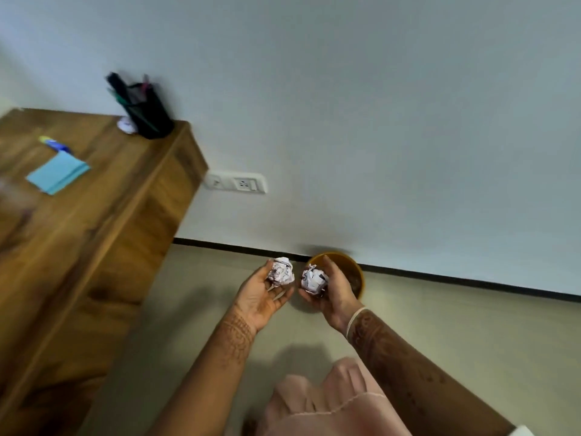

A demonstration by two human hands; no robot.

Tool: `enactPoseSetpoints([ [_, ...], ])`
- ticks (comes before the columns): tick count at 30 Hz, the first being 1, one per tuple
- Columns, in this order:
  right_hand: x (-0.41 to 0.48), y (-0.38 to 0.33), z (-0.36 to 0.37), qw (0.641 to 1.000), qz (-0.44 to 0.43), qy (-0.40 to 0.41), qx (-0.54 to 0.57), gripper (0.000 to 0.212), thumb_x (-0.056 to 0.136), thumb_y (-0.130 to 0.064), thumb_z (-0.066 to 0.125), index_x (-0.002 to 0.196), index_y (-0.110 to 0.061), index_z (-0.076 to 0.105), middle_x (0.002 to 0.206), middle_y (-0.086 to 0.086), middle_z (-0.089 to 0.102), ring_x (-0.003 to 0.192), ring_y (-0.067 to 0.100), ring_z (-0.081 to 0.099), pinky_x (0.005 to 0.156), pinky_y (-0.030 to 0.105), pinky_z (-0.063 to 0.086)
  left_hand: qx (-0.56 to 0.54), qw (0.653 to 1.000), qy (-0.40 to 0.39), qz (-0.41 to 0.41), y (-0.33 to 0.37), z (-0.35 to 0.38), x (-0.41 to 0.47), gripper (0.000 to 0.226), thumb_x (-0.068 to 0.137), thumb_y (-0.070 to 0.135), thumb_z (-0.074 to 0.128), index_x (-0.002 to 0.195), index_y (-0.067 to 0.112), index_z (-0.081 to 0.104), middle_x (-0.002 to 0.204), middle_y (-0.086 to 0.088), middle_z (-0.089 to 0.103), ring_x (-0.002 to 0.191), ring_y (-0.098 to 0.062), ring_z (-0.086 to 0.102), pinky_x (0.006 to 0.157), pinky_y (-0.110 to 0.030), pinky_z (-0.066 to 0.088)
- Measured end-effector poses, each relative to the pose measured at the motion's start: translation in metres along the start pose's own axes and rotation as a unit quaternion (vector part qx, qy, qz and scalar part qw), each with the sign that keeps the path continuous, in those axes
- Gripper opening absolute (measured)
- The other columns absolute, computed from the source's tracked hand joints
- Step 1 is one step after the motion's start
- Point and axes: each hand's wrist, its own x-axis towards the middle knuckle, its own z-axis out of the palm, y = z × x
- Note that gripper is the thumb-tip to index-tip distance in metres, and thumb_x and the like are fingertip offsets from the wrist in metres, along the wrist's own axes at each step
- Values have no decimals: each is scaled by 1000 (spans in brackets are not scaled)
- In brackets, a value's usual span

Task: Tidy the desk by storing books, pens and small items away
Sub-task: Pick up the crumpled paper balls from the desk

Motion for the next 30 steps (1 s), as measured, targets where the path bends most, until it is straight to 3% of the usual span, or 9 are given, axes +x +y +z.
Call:
enactPoseSetpoints([
  [4,26,-17,-65,997,26,64,37,38,97,-45,46,114,-14,59,106,11,67,83,21,63,55,29,58,45,997,10,-56,-43,35,36,24,98,30,51,103,11,64,95,-9,68,84,-22,62,78,-36,52],
  [9,78,-16,-128,982,56,150,100,30,100,-38,44,94,-12,57,90,11,62,76,23,59,57,30,58,81,989,56,-108,-88,45,111,24,98,29,52,110,11,62,96,-9,66,84,-21,60,75,-36,51],
  [12,132,-1,-162,968,69,196,138,31,101,-36,43,104,-7,53,92,12,58,77,26,58,55,30,58,109,981,88,-133,-116,40,170,21,98,29,51,106,12,63,95,-8,66,81,-20,60,70,-33,50],
  [15,202,21,-195,953,84,229,179,30,102,-35,42,113,-7,47,96,14,56,78,27,58,67,34,57,123,975,113,-149,-151,32,242,23,98,29,51,109,12,62,97,-8,66,82,-20,61,68,-33,49],
  [17,245,32,-211,947,80,237,200,30,103,-35,40,116,-8,47,98,15,58,81,28,59,77,37,53,127,972,121,-155,-170,30,286,27,99,30,50,117,13,60,105,-8,65,89,-21,61,74,-34,50],
  [23,349,63,-252,945,85,245,199,45,103,-43,31,121,-6,51,110,19,61,83,26,63,77,33,53,151,968,103,-173,-212,28,379,25,99,29,51,120,17,55,114,-5,59,90,-17,57,84,-33,48],
  [30,344,63,-242,946,95,265,159,41,103,-39,33,117,-5,52,97,14,63,81,25,63,82,34,53,160,964,118,-174,-201,4,369,23,98,29,52,117,17,57,125,-5,61,109,-21,57,83,-33,45],
])
